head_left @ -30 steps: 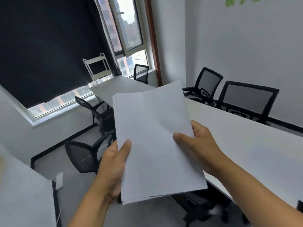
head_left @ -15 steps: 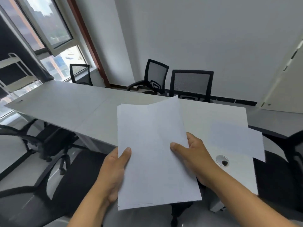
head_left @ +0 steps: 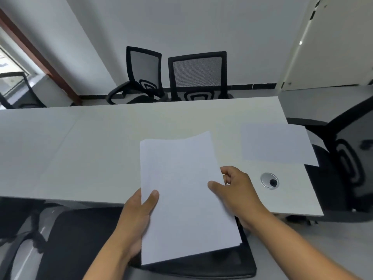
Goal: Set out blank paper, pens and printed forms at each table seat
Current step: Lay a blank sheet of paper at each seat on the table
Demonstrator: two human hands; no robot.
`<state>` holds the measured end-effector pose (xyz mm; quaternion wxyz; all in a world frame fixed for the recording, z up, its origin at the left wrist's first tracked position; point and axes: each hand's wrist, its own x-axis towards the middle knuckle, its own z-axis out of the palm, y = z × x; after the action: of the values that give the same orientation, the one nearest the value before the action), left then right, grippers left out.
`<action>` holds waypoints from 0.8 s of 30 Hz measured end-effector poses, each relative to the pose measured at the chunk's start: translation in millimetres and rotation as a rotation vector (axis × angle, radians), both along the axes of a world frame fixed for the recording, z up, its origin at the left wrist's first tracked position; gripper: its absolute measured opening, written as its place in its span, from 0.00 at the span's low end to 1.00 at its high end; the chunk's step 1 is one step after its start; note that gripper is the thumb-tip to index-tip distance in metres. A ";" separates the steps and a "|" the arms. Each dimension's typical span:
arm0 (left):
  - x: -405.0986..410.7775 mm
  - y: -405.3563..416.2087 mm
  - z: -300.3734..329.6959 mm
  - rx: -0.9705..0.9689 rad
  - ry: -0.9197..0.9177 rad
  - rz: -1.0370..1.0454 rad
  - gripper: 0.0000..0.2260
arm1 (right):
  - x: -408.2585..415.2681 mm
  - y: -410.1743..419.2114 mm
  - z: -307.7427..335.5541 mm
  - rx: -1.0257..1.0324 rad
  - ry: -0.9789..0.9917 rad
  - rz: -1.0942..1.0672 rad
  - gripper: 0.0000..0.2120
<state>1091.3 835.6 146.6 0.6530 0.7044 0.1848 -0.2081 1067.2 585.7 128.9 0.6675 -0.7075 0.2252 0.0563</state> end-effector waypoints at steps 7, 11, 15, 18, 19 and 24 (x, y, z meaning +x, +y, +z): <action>65.0 9.6 -53.6 -0.040 0.089 -0.110 0.13 | 31.1 15.2 -59.9 -0.120 0.108 -0.230 0.07; 105.8 31.1 -86.2 -0.037 0.109 -0.171 0.13 | 55.6 34.3 -97.5 -0.208 0.157 -0.287 0.16; 128.9 49.4 -107.2 -0.051 0.124 -0.198 0.13 | 71.0 48.5 -122.5 -0.204 0.221 -0.284 0.17; 141.0 59.1 -120.2 -0.064 0.122 -0.215 0.14 | 81.6 53.3 -137.7 -0.242 0.242 -0.286 0.23; 144.1 61.3 -123.5 -0.072 0.125 -0.217 0.13 | 84.6 53.4 -142.2 -0.266 0.243 -0.289 0.23; 151.6 69.9 -127.0 -0.101 0.141 -0.191 0.13 | 88.5 46.6 -158.3 -0.443 0.287 -0.261 0.20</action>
<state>1242.8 905.5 19.5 0.6503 0.6685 0.1516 -0.3276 1155.7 632.3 -29.4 0.4599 -0.7858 0.4131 0.0189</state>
